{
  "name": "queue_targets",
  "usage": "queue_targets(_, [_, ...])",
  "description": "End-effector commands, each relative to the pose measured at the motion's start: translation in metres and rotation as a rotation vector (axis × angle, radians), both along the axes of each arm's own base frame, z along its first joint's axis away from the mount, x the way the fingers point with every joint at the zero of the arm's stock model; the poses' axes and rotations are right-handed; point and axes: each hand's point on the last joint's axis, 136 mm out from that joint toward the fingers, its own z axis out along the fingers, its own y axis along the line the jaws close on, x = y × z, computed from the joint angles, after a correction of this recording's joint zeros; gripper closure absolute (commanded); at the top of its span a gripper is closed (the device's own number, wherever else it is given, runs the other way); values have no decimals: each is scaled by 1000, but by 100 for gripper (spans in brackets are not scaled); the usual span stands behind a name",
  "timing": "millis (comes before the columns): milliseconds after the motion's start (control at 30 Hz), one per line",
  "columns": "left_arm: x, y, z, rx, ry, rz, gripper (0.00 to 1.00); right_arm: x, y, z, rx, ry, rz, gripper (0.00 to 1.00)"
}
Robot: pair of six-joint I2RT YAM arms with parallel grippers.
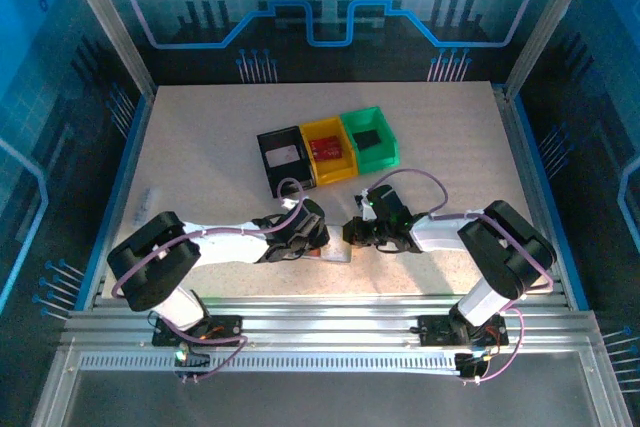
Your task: Take the credit cards out of the card holder
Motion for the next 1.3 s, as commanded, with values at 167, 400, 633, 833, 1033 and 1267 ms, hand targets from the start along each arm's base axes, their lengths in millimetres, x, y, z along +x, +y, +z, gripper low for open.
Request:
queue_targets(167, [2, 3, 2, 73, -23, -38, 79, -45, -35, -54, -182, 195, -6, 100])
queue_targets(400, [2, 3, 2, 95, -28, -40, 77, -45, -34, -54, -180, 196, -6, 100])
queue_targets(633, [3, -4, -3, 66, -13, -29, 79, -45, -34, -54, -178, 196, -5, 100])
queue_targets(833, [5, -4, -1, 58, -21, -21, 83, -46, -33, -56, -179, 201, -4, 100])
queue_targets(1033, [6, -8, 1, 38, -23, -19, 86, -47, -32, -57, -177, 204, 0, 100])
queue_targets(1267, [8, -10, 7, -3, -51, -10, 87, -48, -29, -57, -173, 205, 3, 100])
